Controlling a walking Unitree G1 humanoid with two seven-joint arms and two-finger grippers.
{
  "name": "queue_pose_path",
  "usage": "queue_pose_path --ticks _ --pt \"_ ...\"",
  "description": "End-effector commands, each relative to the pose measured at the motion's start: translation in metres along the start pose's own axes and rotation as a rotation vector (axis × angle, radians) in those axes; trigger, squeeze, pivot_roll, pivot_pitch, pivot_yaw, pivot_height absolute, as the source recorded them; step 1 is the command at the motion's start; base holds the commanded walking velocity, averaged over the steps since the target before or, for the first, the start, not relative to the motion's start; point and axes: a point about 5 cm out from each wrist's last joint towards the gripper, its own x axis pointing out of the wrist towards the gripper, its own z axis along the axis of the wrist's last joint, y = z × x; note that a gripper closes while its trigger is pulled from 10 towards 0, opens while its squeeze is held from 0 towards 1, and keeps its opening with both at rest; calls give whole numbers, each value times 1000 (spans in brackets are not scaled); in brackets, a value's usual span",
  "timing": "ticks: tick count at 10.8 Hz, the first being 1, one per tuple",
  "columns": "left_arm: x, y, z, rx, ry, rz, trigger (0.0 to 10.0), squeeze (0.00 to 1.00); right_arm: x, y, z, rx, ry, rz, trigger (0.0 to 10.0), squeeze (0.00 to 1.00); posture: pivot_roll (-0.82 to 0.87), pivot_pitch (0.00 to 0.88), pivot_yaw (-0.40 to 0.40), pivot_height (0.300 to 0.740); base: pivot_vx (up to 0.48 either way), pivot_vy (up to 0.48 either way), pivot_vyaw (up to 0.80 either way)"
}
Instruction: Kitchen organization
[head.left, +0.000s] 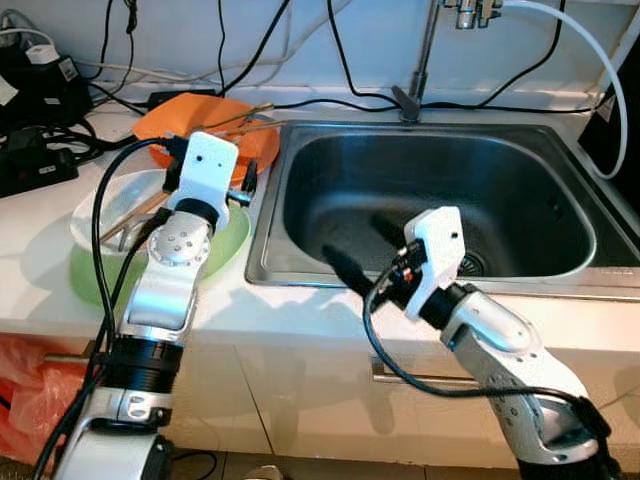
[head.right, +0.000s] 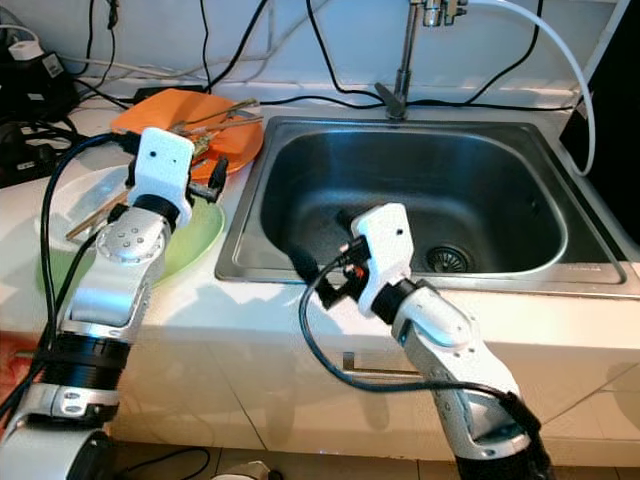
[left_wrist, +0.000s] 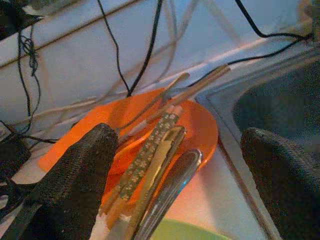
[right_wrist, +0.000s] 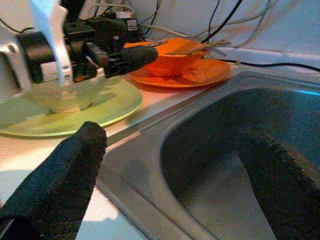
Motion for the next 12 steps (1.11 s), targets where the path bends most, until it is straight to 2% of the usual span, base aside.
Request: queue_pose_path --ticks 1,5,8,9,10,11,12 --pt "3 2 3 33 -2 -21 10000 0 -2 3 1 2 3 15 10000 0 105 52 51 740 0 0 0" --pt "8 2 -2 123 43 -106 10000 0 -3 2 2 -9 7 18 10000 0 106 43 50 740 0 0 0" --pt "6 7 -2 154 39 -99 10000 0 -1 4 2 -16 2 19 10000 0 109 38 46 740 0 0 0" --pt "5 7 -2 155 41 -98 4784 0 -1 4 2 -17 1 19 10000 0 109 37 44 740 0 0 0" --pt "4 7 -2 161 41 -90 8235 0 0 5 2 -18 1 19 10000 0 109 37 42 740 0 0 0" --pt "3 9 -1 173 36 -66 10000 0 -1 4 3 -24 1 15 10000 0 108 38 42 740 0 0 0" --pt "2 8 -2 178 43 -78 10000 0 -1 4 3 -25 0 11 10000 0 108 38 41 740 0 0 0"
